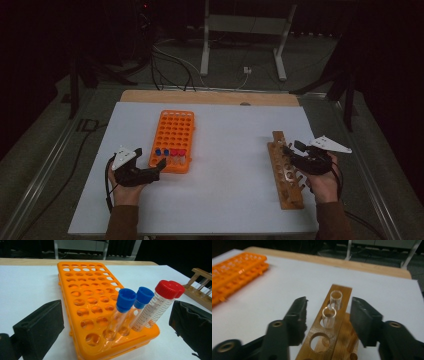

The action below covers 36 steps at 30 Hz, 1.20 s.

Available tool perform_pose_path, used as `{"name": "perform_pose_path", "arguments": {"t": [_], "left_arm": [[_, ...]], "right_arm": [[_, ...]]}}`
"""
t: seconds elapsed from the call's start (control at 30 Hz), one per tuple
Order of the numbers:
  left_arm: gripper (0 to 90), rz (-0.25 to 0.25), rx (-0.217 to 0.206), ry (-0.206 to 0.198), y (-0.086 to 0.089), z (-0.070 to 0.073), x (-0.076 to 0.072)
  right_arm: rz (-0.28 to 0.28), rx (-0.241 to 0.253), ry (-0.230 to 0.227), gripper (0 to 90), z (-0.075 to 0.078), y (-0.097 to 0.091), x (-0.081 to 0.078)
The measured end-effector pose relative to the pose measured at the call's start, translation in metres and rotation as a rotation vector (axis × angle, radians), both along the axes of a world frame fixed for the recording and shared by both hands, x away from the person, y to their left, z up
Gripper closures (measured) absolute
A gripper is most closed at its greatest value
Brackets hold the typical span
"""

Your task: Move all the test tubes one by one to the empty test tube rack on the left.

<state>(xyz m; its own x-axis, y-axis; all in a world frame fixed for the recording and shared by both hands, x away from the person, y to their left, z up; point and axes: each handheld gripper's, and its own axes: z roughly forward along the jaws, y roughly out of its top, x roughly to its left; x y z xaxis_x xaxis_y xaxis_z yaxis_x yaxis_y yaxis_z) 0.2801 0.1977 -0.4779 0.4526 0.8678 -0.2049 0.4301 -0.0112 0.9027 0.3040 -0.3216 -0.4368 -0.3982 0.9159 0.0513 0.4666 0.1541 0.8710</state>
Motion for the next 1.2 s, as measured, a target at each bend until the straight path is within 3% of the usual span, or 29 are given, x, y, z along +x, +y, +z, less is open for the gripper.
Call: {"name": "perform_pose_path", "arguments": {"t": [0.17,0.33,0.93,1.2], "left_arm": [[0.5,-0.003,0.005,0.0,-0.002,0.001,-0.001],[0.5,-0.009,0.0,-0.004,-0.004,0.003,-0.002],[0.5,-0.025,0.003,0.0,-0.007,0.003,-0.002],[0.5,-0.025,0.003,0.003,-0.007,0.003,-0.002]], "right_arm": [[0.016,-0.033,0.043,63.6,-0.011,0.003,0.01],[0.026,-0.073,0.054,73.7,-0.016,0.008,0.013],[0.025,-0.073,0.05,71.2,-0.019,0.008,0.02],[0.037,-0.097,0.035,72.8,-0.019,0.01,0.019]]}}
